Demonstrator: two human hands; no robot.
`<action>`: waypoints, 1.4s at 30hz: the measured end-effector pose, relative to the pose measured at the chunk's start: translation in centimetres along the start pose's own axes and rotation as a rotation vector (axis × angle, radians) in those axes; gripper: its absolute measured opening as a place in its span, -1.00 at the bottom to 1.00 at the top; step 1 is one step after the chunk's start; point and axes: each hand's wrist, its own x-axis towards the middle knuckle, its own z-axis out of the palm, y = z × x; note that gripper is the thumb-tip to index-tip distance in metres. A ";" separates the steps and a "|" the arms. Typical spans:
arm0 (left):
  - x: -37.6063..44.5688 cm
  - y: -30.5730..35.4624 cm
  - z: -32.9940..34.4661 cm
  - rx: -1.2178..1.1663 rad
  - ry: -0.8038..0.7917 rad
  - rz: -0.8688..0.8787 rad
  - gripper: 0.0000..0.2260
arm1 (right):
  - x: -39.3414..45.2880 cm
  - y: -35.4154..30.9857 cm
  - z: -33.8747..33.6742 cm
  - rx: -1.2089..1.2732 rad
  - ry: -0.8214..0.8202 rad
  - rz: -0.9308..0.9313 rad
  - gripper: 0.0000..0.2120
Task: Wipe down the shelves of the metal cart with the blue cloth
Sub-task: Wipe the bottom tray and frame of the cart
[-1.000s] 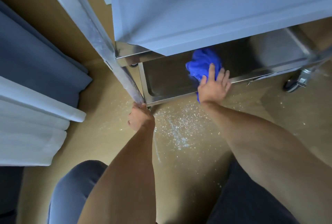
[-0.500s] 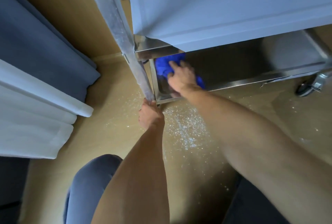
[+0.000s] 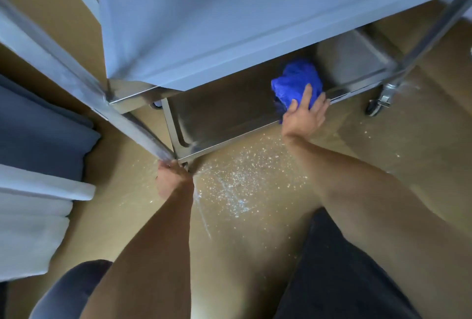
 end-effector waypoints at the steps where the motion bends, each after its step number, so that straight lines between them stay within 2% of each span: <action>1: 0.0 0.0 0.1 0.010 0.005 0.006 -0.70 | 1.2 0.7 -0.6 0.021 -0.013 0.079 -0.48; 3: 0.0 0.0 0.3 0.039 0.021 0.019 -0.69 | 1.8 1.3 -1.2 -0.001 -0.013 0.072 -0.43; 6: -0.1 0.0 0.5 0.066 0.037 0.022 -0.65 | -2.1 0.6 -0.8 -0.055 -0.038 -0.165 -0.36; 11: -0.3 0.5 0.4 0.049 0.001 -0.004 -0.62 | -12.4 -3.5 0.7 -0.065 -0.236 -0.629 -0.13; 14: -0.4 0.7 0.1 0.077 -0.022 0.006 -0.62 | -14.6 -5.2 1.0 0.022 -0.322 -0.731 -0.06; 17: -0.2 0.8 -0.4 0.123 -0.033 0.016 -0.61 | -13.8 -4.6 0.5 0.100 -0.305 -0.582 -0.02; 20: -0.8 1.3 -0.6 0.163 -0.022 0.007 -0.62 | -10.8 -3.1 -0.1 0.218 -0.208 -0.297 0.00; 23: -2.2 2.0 0.1 0.166 0.148 0.002 -0.66 | -5.3 -0.7 -0.3 0.292 -0.092 -0.079 -0.07; 25: -3.7 3.2 1.4 0.098 0.296 0.017 -0.84 | -1.8 0.7 -1.1 0.248 -0.051 -0.022 -0.11; 27: -5.0 4.8 3.7 0.127 0.325 0.196 -0.91 | 0.0 1.8 -1.9 0.115 -0.028 -0.109 -0.17; 30: -7.9 8.7 8.2 0.245 0.192 0.487 -0.87 | -0.7 3.0 -2.5 -0.003 -0.052 -0.441 -0.35; 33: -10.3 12.2 12.2 0.294 0.035 0.545 -0.76 | 1.2 4.1 -2.0 -0.061 -0.066 -0.590 -0.53; 35: -10.9 13.4 13.5 0.321 0.015 0.483 -0.71 | 4.3 4.7 -1.8 -0.081 -0.052 -0.596 -0.51; 38: -10.7 13.6 13.5 0.363 0.050 0.471 -0.61 | 10.2 6.4 -3.0 -0.064 -0.072 -0.369 -0.38; 40: -10.3 13.0 13.3 0.467 0.052 0.566 -0.50 | 13.7 7.4 -4.1 -0.014 -0.058 -0.100 -0.32; 42: -9.8 12.1 13.6 0.547 0.061 0.639 -0.50 | 16.1 7.3 -4.6 0.036 0.021 0.146 -0.31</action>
